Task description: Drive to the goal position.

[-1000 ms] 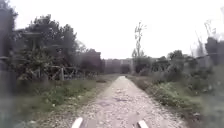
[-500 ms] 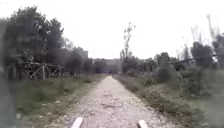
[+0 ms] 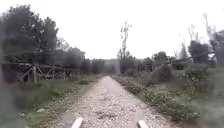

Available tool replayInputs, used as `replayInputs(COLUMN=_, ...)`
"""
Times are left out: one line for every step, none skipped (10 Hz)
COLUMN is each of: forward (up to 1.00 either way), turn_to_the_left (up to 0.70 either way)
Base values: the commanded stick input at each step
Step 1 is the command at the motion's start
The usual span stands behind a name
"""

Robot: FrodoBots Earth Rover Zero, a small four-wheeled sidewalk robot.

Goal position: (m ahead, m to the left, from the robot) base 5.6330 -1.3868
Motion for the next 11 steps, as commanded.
replayInputs(forward=0.70, turn_to_the_left=0.00)
replayInputs(forward=0.70, turn_to_the_left=0.00)
replayInputs(forward=0.70, turn_to_the_left=0.00)
replayInputs(forward=0.70, turn_to_the_left=0.00)
replayInputs(forward=0.70, turn_to_the_left=0.00)
replayInputs(forward=0.70, turn_to_the_left=0.00)
replayInputs(forward=0.70, turn_to_the_left=0.00)
replayInputs(forward=0.70, turn_to_the_left=0.00)
replayInputs(forward=0.70, turn_to_the_left=0.00)
replayInputs(forward=0.70, turn_to_the_left=0.00)
replayInputs(forward=0.70, turn_to_the_left=0.00)
